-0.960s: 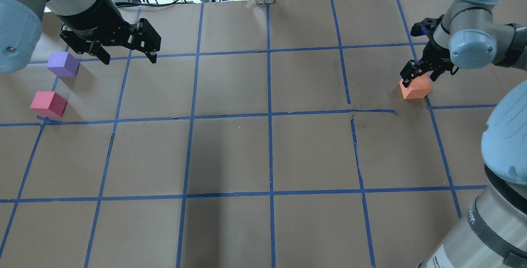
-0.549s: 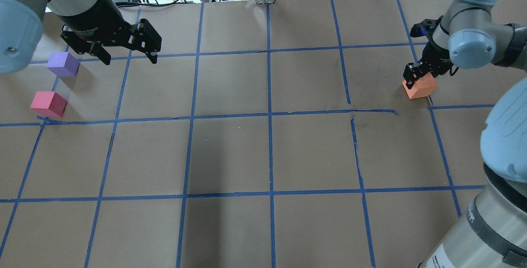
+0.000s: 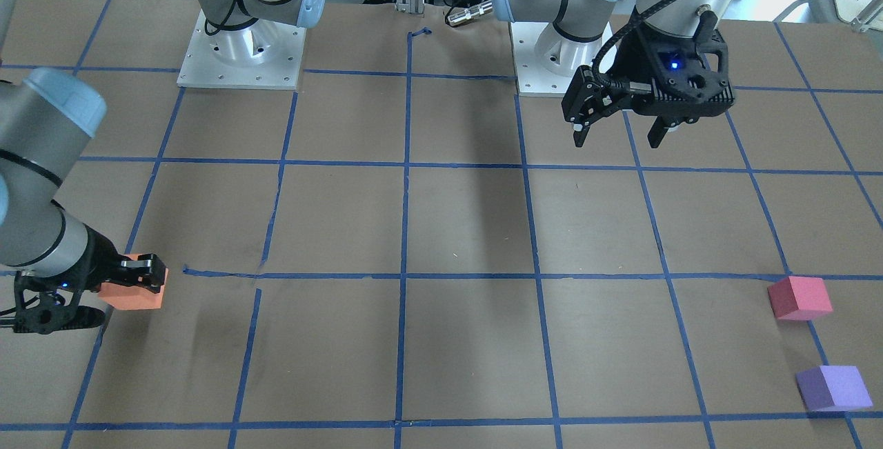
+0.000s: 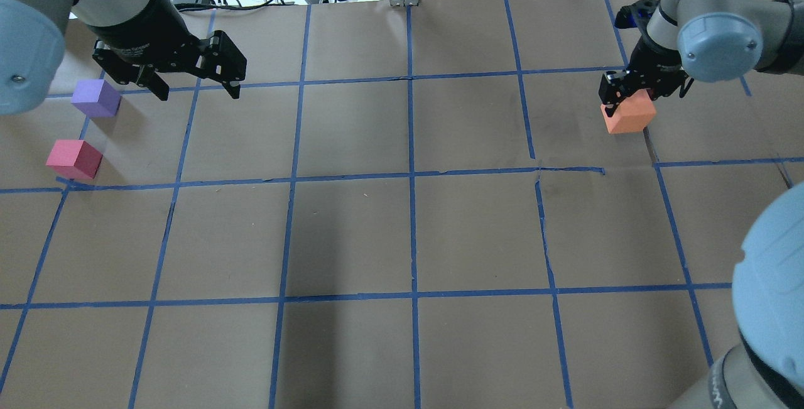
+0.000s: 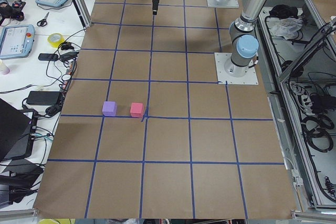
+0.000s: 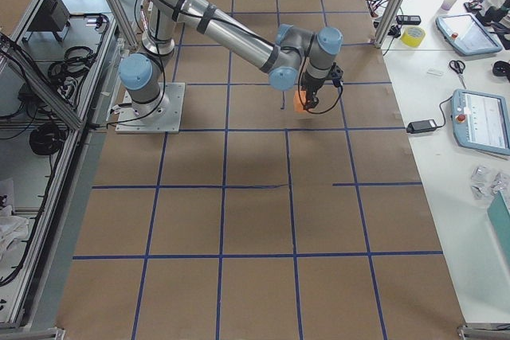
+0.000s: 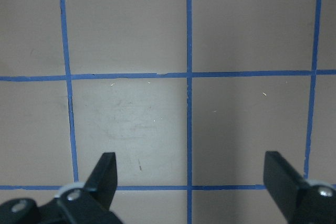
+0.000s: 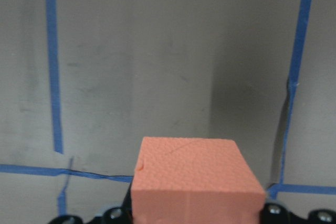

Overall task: Arrange blocks in a line
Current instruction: 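Carry the orange cube with the right gripper toward the table center, then set the orange cube down and open the right gripper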

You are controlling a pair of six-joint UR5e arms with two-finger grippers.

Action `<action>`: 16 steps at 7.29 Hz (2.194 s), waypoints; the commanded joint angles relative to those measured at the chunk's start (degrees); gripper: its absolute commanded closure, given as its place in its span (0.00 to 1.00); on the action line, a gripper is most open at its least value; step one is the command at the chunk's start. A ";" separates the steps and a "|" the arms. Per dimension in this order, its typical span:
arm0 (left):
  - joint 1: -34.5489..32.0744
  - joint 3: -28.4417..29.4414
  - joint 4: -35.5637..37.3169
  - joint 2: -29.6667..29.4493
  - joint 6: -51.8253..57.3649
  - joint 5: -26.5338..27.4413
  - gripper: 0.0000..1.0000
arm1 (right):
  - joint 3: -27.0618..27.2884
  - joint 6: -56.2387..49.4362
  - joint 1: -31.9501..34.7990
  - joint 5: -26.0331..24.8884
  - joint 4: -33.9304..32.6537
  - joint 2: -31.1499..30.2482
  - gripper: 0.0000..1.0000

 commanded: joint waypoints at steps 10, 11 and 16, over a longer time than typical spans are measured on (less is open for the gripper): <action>0.45 -0.06 -0.21 0.24 0.00 0.62 0.00 | -13.83 43.81 32.91 1.72 -9.30 17.45 1.00; 0.36 -0.06 -0.30 0.33 0.00 0.62 0.00 | -13.84 44.00 33.61 2.08 -10.69 18.25 0.98; 0.18 -0.15 0.05 -0.29 0.00 0.35 0.00 | -13.75 44.09 34.32 1.12 -16.07 18.43 0.00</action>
